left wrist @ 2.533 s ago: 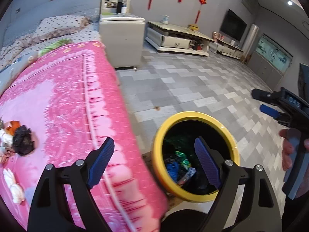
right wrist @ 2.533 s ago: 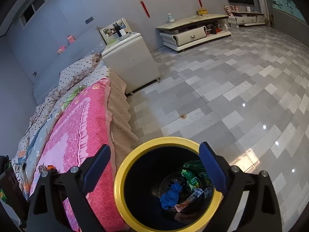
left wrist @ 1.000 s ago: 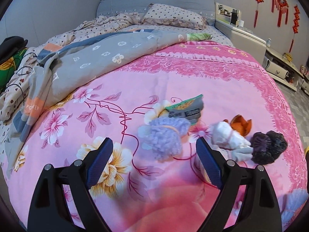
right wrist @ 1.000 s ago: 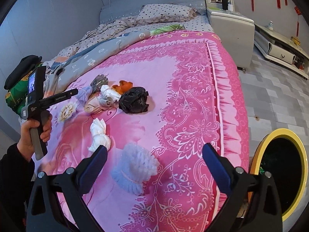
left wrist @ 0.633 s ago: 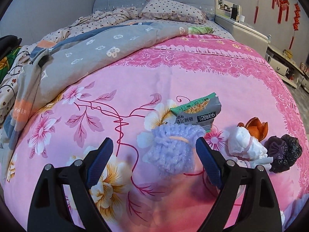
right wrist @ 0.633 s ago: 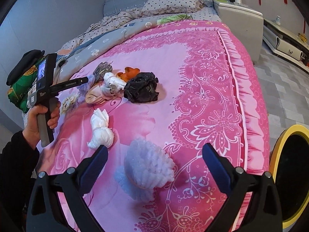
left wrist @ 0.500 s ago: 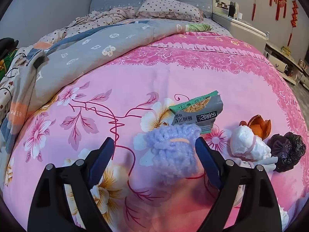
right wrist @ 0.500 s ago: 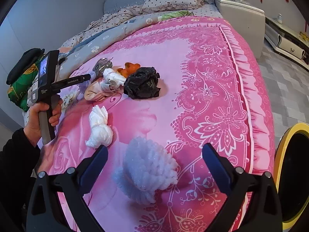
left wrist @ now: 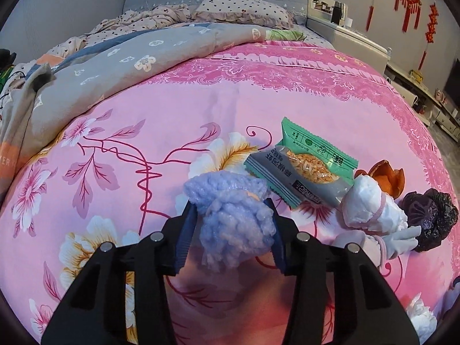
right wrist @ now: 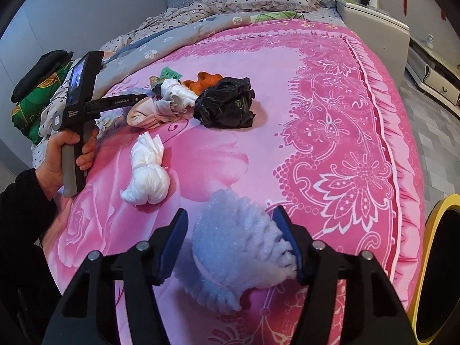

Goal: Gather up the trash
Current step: 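Grasp the lavender bubble-wrap puff with the left tool while the right tool grasps the white mesh puff, then carry both puffs over the yellow-rimmed bin with both tools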

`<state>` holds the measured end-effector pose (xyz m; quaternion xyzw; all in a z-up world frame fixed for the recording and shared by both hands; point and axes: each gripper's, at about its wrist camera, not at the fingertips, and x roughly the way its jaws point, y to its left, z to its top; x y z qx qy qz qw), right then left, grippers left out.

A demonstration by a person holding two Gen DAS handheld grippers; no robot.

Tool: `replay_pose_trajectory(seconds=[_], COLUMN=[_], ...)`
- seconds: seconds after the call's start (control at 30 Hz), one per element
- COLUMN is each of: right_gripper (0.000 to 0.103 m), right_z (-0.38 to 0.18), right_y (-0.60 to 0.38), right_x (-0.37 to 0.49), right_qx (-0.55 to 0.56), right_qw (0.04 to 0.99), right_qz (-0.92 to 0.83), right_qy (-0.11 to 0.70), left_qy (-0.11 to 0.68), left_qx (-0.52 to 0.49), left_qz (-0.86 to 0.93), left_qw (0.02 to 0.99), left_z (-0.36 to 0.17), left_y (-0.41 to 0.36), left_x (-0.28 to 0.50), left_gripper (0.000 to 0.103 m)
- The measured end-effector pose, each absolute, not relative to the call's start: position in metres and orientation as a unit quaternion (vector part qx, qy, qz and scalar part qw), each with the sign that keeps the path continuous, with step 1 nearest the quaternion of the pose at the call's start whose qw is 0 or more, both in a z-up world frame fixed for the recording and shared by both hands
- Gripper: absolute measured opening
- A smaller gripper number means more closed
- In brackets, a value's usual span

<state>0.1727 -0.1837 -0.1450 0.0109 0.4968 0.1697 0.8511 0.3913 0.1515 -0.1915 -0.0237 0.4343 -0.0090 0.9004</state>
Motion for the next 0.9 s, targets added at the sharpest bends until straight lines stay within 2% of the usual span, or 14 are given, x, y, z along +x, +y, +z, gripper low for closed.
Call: replay_pose_trajectory(seconds=[0.03, 0.23, 0.9], right_gripper=[0.045, 0.038, 0.037], right_z=[-0.146, -0.142, -0.093], right_y=[-0.183, -0.181, -0.218], right_x=[0.173, 0.172, 0.151], right_qx=[0.009, 0.004, 0.054], right_qw=[0.851, 0.853, 0.871], right_qz=[0.17, 0.174, 0.16], right_qy=[0.497, 0.491, 0.461], left_qy=[0.434, 0.433, 0.416], left_qx=[-0.028, -0.025, -0.029], left_qz=[-0.009, -0.004, 0.028], left_qw=[0.9, 0.901, 0.908], left_z=[-0.191, -0.188, -0.132], left_y=[0.153, 0.153, 0.161], left_x=[0.391, 0.389, 0.328], left_gripper=[0.044, 0.043, 0.043])
